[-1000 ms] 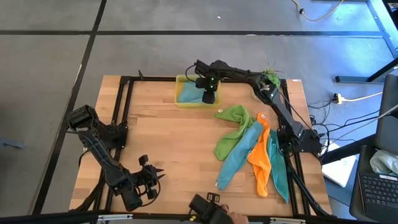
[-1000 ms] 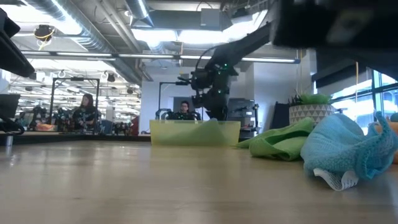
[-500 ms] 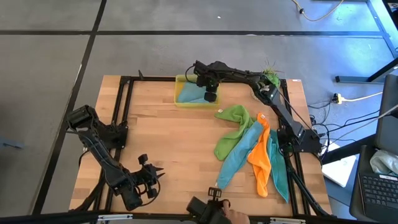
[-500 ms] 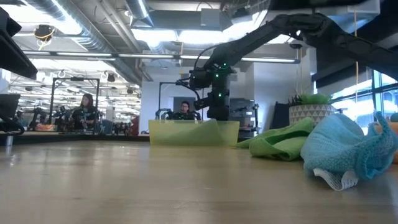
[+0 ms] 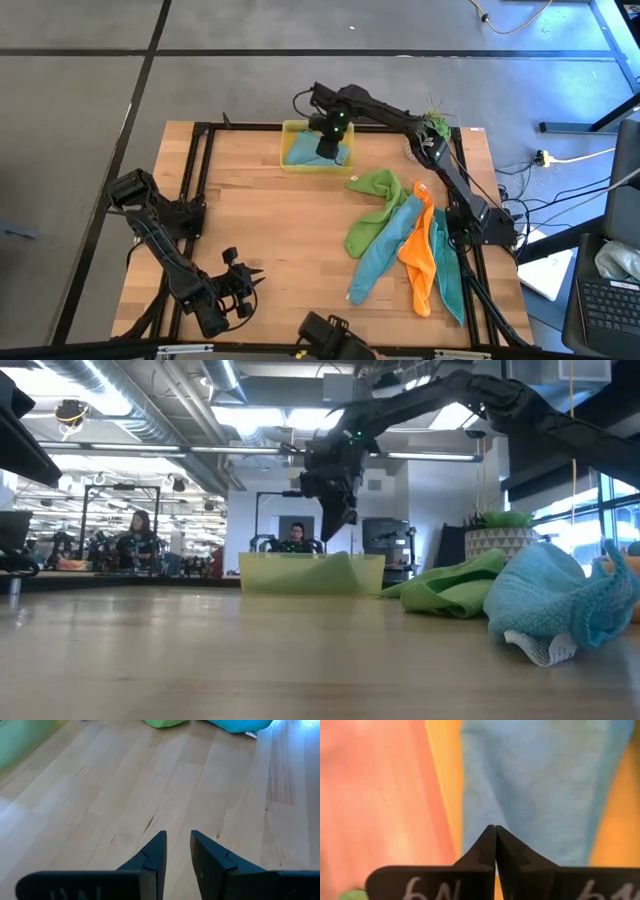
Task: Fold microfiber towels
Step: Put the blue folded cloth into the yellow bin
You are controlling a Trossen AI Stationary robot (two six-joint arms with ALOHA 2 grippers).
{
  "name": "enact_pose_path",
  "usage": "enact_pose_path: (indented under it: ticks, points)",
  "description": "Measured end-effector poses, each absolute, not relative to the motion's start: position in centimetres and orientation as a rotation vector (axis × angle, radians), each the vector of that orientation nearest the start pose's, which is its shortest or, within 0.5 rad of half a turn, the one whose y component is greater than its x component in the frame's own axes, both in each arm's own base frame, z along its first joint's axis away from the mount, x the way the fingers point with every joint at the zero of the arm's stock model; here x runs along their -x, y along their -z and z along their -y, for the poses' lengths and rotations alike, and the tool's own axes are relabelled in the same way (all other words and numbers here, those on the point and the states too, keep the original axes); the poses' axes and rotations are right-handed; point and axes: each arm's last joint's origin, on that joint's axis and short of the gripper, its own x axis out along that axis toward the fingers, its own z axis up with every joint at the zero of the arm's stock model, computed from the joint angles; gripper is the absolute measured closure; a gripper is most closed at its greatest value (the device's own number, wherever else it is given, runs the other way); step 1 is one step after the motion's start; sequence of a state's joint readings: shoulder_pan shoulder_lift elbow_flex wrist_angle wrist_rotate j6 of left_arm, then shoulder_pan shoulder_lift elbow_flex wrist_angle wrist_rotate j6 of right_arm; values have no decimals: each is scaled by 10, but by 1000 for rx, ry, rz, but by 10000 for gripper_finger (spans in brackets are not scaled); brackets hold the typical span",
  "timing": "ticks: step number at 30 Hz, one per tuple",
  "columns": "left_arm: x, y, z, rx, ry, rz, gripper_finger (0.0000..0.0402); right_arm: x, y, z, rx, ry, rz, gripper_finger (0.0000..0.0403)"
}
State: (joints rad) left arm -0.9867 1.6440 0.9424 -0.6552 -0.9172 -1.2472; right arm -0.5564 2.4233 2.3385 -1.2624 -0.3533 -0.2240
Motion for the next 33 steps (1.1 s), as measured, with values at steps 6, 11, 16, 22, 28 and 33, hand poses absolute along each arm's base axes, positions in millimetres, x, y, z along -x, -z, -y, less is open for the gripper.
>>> enact_pose_path:
  ticks: [6, 11, 16, 22, 28, 33]
  points:
    - [-176, -171, 224, 92, -390, -635, 324, -411, -191, 255, -472, 78, -1300, 394]
    - [-175, -171, 224, 75, -388, -639, 324, -403, -169, 261, -511, 90, -1327, 394]
    - [-176, -171, 220, 32, -400, -644, 324, -398, -157, 263, -504, 111, -1358, 394]
    - [-178, -170, 215, 4, -425, -656, 324, -393, -150, 266, -398, 203, -1442, 393]
    - [-178, -170, 213, -14, -435, -662, 324, -394, -150, 269, -354, 241, -1437, 393]
    - [-177, -170, 213, -19, -436, -663, 324, -393, -150, 274, -225, 374, -1487, 393]
